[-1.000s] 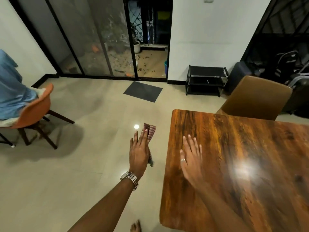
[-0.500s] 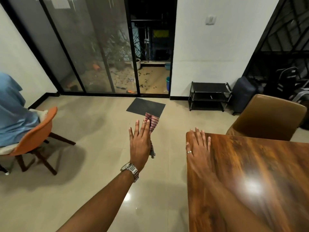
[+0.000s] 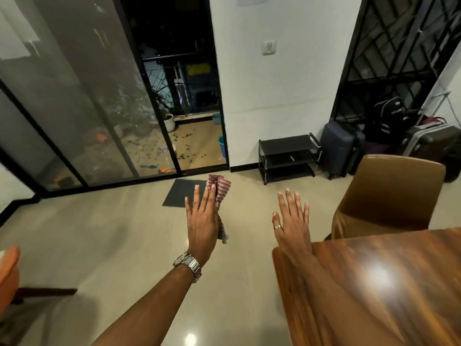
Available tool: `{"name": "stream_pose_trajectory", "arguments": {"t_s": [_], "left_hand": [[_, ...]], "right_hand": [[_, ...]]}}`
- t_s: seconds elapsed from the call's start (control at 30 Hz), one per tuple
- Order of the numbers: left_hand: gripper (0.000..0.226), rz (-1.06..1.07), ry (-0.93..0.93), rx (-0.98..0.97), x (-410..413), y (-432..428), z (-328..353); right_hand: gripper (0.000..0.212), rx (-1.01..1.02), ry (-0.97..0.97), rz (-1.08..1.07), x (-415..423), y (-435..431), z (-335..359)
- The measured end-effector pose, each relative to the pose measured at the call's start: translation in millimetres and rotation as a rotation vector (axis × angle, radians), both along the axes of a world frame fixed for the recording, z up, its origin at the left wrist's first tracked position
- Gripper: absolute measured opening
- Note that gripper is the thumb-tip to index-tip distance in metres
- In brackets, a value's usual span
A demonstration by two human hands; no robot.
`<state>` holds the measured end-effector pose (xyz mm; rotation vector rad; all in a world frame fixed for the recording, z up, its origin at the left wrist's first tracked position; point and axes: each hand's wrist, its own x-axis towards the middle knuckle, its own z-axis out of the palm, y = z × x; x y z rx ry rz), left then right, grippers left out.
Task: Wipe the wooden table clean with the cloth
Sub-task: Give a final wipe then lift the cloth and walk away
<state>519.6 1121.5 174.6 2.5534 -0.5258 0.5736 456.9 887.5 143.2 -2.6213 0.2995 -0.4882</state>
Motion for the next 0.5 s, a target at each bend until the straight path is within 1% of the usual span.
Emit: {"name": "stream_pose_trajectory", "arguments": {"t_s": [0.07, 0.1, 0.17, 0.5], "left_hand": [[0.06, 0.001, -0.023, -0.007, 40.1, -13.0, 3.3], [0.063, 0.003, -0.028, -0.01, 60.2, -20.2, 3.6], [0.064, -0.005, -0.007, -0.012, 93.6, -34.3, 6.1], [0.064, -0.103, 0.03, -0.071, 211.7, -107.3, 6.2]], "right_hand": [[0.064, -0.011, -0.01, -0.005, 32.3, -11.8, 3.3], [0.063, -0.017, -0.015, -0.011, 48.8, -18.8, 5.5], [0.063, -0.024, -0.026, -0.023, 77.6, -31.1, 10.0], [0.061, -0.041, -0.025, -0.077, 165.2, -81.7, 13.4]]}}
